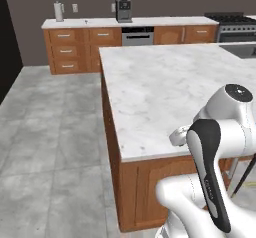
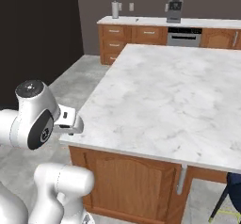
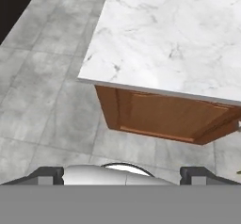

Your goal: Take the fork and place it on the left side of the plate. Then take the spoon and place it on the right side of the plate. Make sure they're directly next to the plate.

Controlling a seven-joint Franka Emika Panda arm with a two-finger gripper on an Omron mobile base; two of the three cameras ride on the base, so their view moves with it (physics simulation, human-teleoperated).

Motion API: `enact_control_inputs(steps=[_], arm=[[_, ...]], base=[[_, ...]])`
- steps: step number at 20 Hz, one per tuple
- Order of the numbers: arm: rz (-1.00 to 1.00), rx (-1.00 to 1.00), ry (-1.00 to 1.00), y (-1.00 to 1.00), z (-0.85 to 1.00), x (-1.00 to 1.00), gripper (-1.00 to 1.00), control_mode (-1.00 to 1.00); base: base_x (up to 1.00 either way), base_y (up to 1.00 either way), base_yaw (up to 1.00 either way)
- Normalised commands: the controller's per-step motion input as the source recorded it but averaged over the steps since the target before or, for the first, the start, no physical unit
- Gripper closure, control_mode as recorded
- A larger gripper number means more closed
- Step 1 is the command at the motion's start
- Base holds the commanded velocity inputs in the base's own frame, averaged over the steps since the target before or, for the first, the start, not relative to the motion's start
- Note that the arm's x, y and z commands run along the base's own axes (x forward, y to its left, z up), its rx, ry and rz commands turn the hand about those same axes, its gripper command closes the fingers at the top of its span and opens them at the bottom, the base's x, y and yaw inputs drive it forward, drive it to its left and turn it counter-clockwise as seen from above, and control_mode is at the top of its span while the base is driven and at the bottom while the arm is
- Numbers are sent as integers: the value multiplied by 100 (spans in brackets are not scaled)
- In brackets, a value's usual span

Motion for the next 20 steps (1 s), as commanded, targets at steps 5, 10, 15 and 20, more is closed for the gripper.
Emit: enact_control_inputs(steps=[5, 10, 15, 20], arm=[[0, 0, 0, 0, 0, 0, -100, 100], [0, 0, 0, 0, 0, 0, -100, 100], [0, 0, 0, 0, 0, 0, -100, 100], [0, 0, 0, 0, 0, 0, -100, 100]], base=[[0, 100, 0], [18, 100, -5], [51, 100, -12], [72, 94, -16]])
